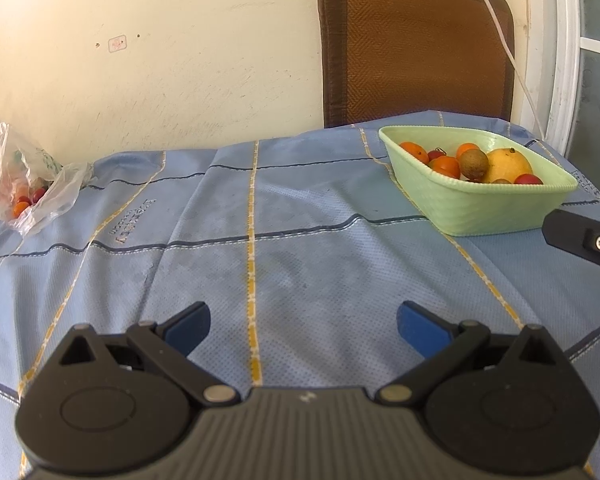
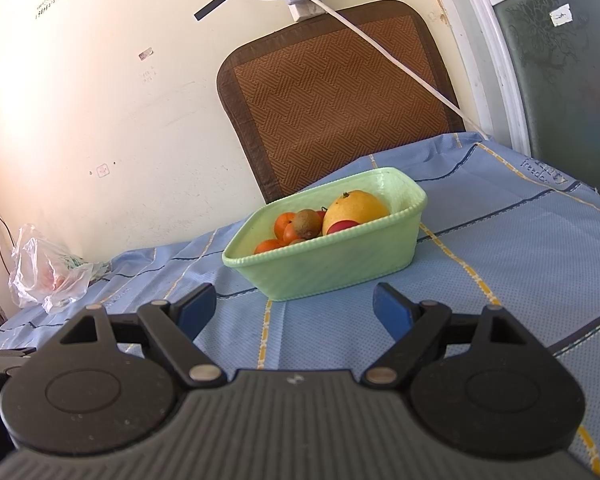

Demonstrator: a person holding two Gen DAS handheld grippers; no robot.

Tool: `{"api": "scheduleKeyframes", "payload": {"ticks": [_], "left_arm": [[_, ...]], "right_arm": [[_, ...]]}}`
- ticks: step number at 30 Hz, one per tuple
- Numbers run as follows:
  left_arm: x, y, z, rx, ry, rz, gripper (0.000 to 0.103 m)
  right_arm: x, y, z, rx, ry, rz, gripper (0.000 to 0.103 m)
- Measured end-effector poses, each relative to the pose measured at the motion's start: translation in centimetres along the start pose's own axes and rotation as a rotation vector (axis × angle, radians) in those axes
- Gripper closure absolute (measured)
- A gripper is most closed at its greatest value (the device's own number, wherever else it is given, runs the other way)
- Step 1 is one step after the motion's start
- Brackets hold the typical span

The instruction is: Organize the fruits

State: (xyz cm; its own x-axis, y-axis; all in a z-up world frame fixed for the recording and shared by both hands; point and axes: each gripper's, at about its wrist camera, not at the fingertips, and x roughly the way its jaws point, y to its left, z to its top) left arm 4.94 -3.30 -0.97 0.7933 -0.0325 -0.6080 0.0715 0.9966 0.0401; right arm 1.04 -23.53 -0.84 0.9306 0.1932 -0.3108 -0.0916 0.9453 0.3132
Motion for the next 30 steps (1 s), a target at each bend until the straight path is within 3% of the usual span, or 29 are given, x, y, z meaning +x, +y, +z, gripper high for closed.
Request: {"api": "scheduleKeyframes", "payload": {"ticks": [12, 17, 23, 30], "left_arm": [[-0.5, 0.0, 0.1, 0.003, -0.011, 0.012, 0.0], [-0.7, 0.3, 0.0, -0.034, 0.045, -0.034, 0.0], [-2.4, -0.2, 0.1, -0.001, 0.02, 0.02, 0.0], [-4.3, 0.3, 0.7, -0.024, -0.008, 0.089, 0.0]], "right_arm": [[-0.2, 0.2, 0.1, -0.009, -0.003, -0.006, 0.016], [-0.8, -0.2, -0.1, 0.025, 0.039, -0.024, 0.016], [-1.9, -0.7, 0.1, 0.089, 0.068, -0.043, 0.016], [-3.6, 0.1, 1.2, 0.114, 0.042, -0.019, 0.015]]}}
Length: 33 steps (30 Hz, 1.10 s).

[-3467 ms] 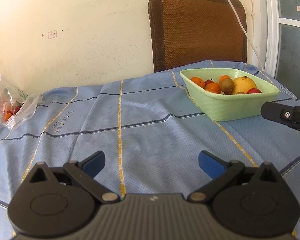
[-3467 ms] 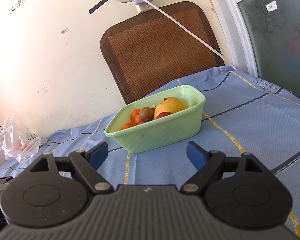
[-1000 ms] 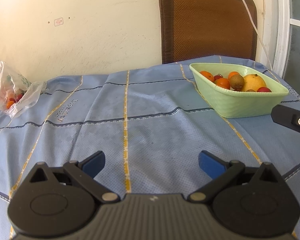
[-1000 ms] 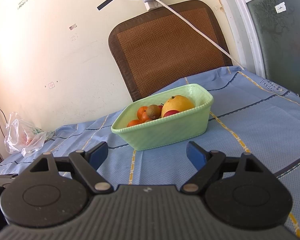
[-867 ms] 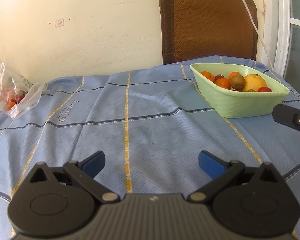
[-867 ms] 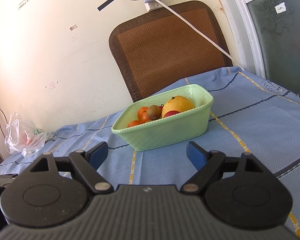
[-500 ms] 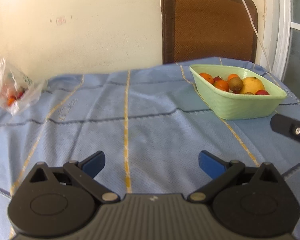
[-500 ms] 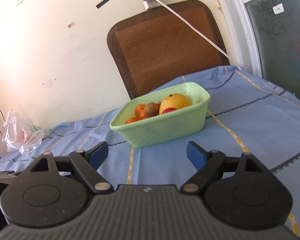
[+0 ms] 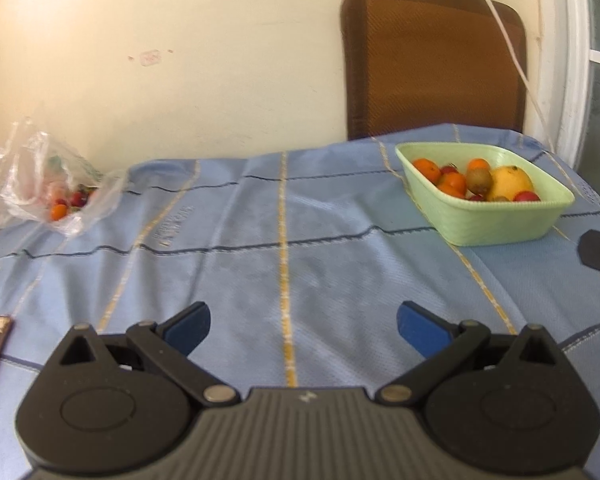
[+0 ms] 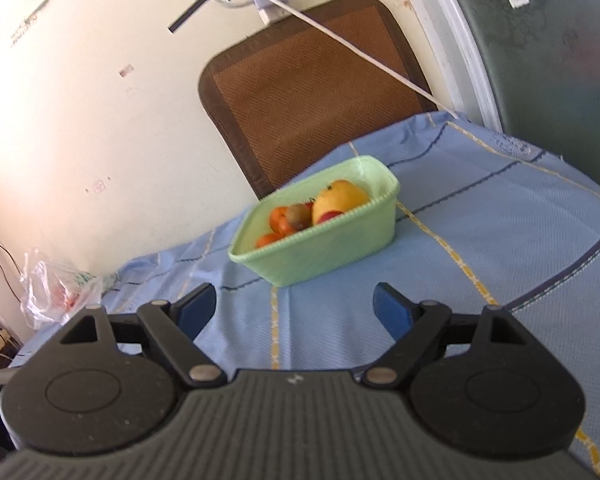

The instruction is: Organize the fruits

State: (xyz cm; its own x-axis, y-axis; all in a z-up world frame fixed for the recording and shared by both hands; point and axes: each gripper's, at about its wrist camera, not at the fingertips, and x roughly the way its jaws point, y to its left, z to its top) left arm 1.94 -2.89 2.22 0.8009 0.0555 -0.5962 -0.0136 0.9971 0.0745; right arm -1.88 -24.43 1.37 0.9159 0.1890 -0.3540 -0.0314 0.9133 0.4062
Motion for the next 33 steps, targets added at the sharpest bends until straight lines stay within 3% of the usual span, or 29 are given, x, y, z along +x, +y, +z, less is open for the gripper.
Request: {"api": "scheduleKeyframes", "payload": {"ticks": [9, 33], "left_arm": [[-2.2, 0.6, 0.6, -0.018, -0.038, 0.018, 0.0], [-2.9, 0.7, -0.2, 0.011, 0.002, 0.017, 0.0]], "right_arm": [[-1.3, 1.6, 0.6, -0.011, -0.012, 0.038, 0.007], [-2.0, 2.4, 0.4, -0.029, -0.007, 0.05, 0.007]]}}
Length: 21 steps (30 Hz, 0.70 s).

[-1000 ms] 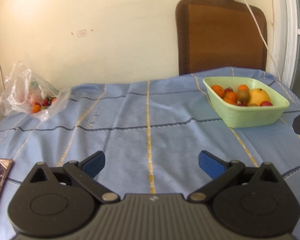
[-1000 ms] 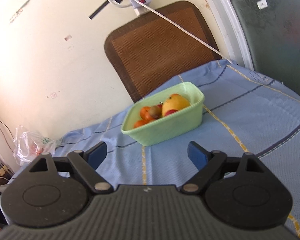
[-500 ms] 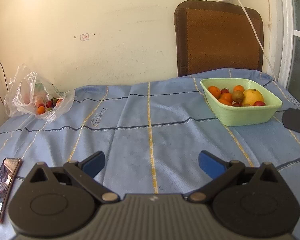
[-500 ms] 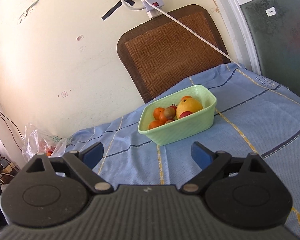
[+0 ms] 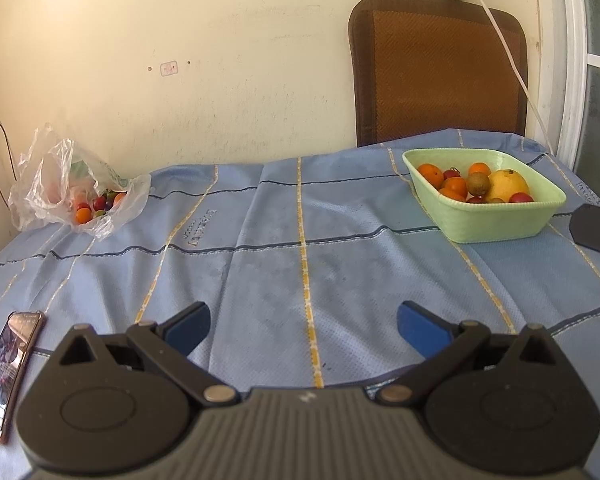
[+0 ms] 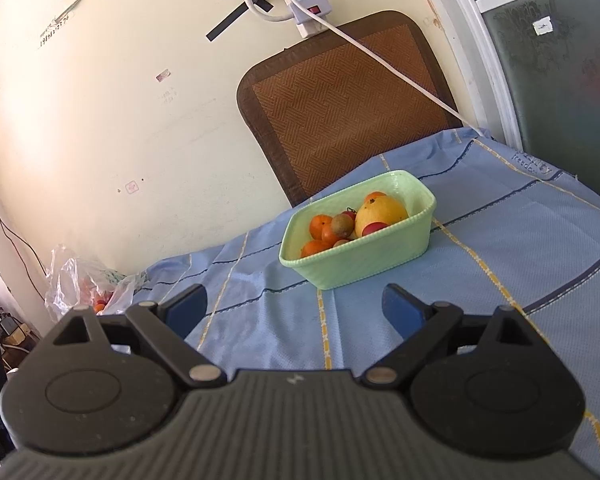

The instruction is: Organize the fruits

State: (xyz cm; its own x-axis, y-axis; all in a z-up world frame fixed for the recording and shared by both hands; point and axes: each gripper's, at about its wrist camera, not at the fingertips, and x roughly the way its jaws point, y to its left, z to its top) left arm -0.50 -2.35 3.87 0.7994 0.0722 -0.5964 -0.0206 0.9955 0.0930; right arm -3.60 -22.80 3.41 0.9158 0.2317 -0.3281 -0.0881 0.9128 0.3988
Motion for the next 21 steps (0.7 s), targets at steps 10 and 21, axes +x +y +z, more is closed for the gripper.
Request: {"api": "scheduleKeyframes", "payload": {"ticks": [10, 21], "left_arm": [[0.07, -0.31, -0.04, 0.015, -0.001, 0.013, 0.0], [-0.04, -0.59, -0.13, 0.02, 0.0, 0.012, 0.0]], "right_arm": [[0.07, -0.3, -0.14, 0.011, 0.009, 0.0, 0.007], [0.06, -0.56, -0.37, 0.018, 0.015, 0.003, 0.007]]}}
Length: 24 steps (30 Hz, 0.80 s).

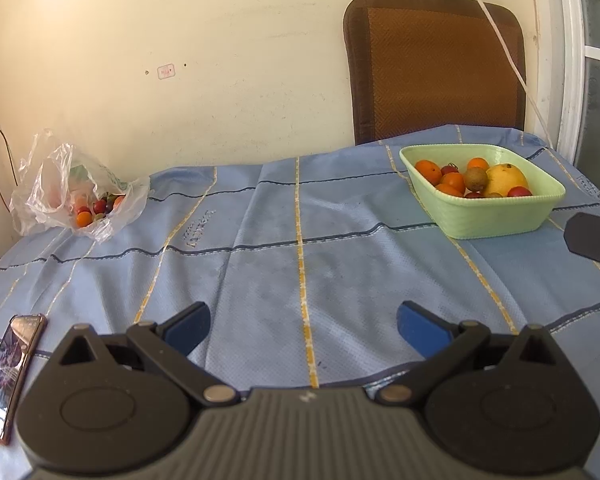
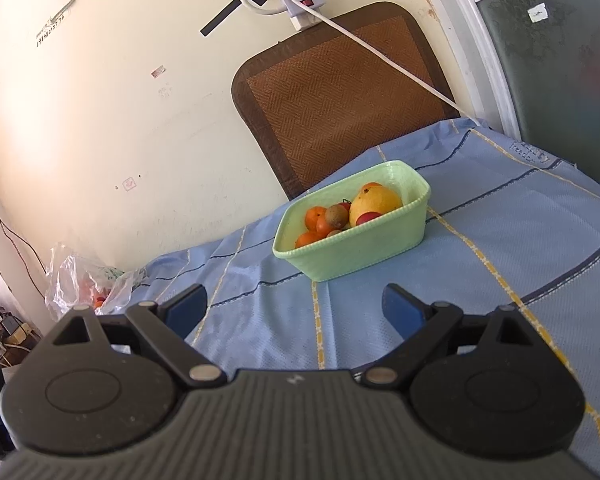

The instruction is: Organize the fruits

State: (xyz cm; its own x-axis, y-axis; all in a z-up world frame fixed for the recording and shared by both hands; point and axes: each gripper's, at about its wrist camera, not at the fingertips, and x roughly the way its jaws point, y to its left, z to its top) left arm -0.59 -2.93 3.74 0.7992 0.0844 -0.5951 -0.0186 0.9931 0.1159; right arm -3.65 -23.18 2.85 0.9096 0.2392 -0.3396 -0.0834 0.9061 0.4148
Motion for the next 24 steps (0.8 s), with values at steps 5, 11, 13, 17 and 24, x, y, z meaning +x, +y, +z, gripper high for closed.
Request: {"api": "scheduleKeyframes", "payload": {"ticks": [5, 11, 13, 17, 24], "left_arm": [[0.01, -0.13, -0.01, 0.003, 0.0, 0.001, 0.0], [-0.14, -0.48, -0.14, 0.016, -0.007, -0.002, 0.0], [-0.25, -0.66, -0.24, 0.024, -0.012, 0.005, 0.0], [-0.16, -0.74, -0.24, 0.027, -0.004, -0.003, 0.0], [-0.08, -0.67, -0.32, 0.031, 0.006, 0.006, 0.0]], "right_arm": [[-0.09, -0.23, -0.05, 0.008, -0.002, 0.0, 0.007], [-0.11, -0.33, -0.1, 0.011, -0.003, 0.002, 0.007], [-0.12, -0.35, -0.1, 0.01, -0.004, 0.004, 0.007], [-0.16, -0.39, -0.13, 0.009, -0.008, 0.006, 0.007], [-0.18, -0.35, -0.13, 0.009, -0.008, 0.007, 0.007]]}}
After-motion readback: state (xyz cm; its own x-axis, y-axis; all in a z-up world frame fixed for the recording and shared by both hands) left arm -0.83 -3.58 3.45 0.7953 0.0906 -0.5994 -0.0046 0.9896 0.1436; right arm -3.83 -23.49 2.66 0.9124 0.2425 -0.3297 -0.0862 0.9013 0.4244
